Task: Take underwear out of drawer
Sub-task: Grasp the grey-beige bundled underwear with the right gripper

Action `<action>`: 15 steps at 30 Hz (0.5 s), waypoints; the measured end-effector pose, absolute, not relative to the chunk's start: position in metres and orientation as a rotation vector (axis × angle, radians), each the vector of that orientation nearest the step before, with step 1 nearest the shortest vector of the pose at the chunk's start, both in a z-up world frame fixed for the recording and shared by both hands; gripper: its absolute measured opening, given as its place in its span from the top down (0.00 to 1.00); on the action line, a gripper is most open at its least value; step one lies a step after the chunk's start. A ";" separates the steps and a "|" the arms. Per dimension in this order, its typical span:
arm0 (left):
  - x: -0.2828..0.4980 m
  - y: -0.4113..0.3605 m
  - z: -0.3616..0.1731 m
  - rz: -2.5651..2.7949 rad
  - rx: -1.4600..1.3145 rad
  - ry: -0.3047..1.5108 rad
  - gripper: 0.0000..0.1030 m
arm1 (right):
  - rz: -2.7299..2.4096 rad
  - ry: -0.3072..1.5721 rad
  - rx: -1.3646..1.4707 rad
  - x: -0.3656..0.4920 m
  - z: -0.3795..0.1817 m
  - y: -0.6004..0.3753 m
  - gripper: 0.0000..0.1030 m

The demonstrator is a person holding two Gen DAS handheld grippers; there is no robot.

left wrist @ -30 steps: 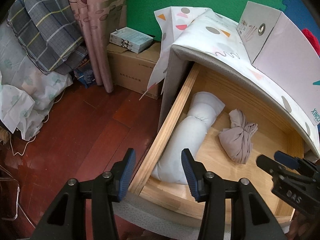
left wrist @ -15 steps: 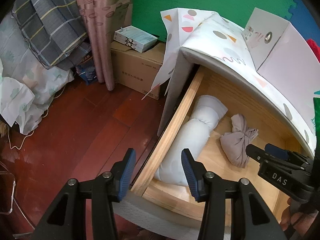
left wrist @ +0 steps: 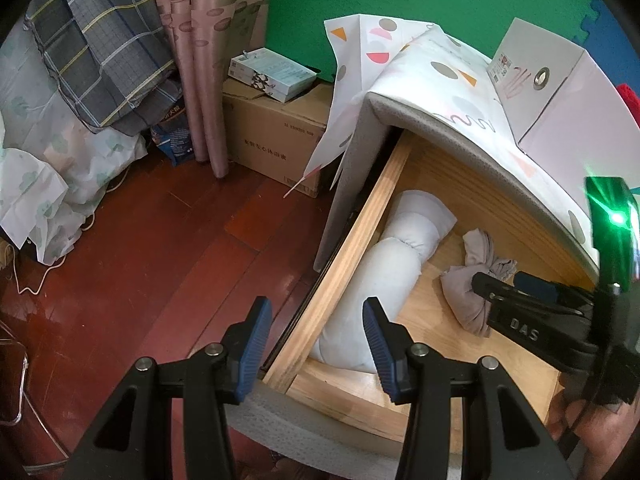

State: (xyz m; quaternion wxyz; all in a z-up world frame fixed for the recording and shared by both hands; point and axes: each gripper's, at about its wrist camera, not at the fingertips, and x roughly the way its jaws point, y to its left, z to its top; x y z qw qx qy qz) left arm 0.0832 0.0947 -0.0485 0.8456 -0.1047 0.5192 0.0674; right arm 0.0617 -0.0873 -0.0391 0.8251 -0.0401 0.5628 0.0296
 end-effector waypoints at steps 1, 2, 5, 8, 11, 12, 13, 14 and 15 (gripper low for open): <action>0.083 0.095 -0.049 0.142 -0.221 1.096 0.53 | 0.059 1.205 -0.088 0.063 -0.041 -0.086 0.47; 0.083 0.095 -0.049 0.140 -0.222 1.096 0.53 | 0.050 1.230 -0.090 0.065 -0.045 -0.086 0.47; 0.083 0.094 -0.049 0.138 -0.222 1.096 0.53 | 0.046 1.284 -0.072 0.068 -0.054 -0.087 0.47; 0.083 0.093 -0.049 0.135 -0.224 1.100 0.53 | 0.037 1.299 -0.083 0.068 -0.057 -0.086 0.47; 0.083 0.093 -0.049 0.134 -0.224 1.098 0.53 | 0.031 1.325 -0.103 0.069 -0.062 -0.083 0.48; 0.083 0.093 -0.049 0.135 -0.226 1.099 0.53 | 0.027 1.325 -0.108 0.068 -0.062 -0.081 0.48; 0.083 0.093 -0.049 0.135 -0.227 1.099 0.53 | 0.024 1.325 -0.120 0.068 -0.062 -0.080 0.48; 0.083 0.093 -0.049 0.134 -0.229 1.101 0.53 | 0.026 1.325 -0.128 0.067 -0.062 -0.079 0.49; 0.083 0.093 -0.049 0.133 -0.230 1.101 0.53 | 0.030 1.328 -0.128 0.067 -0.062 -0.079 0.49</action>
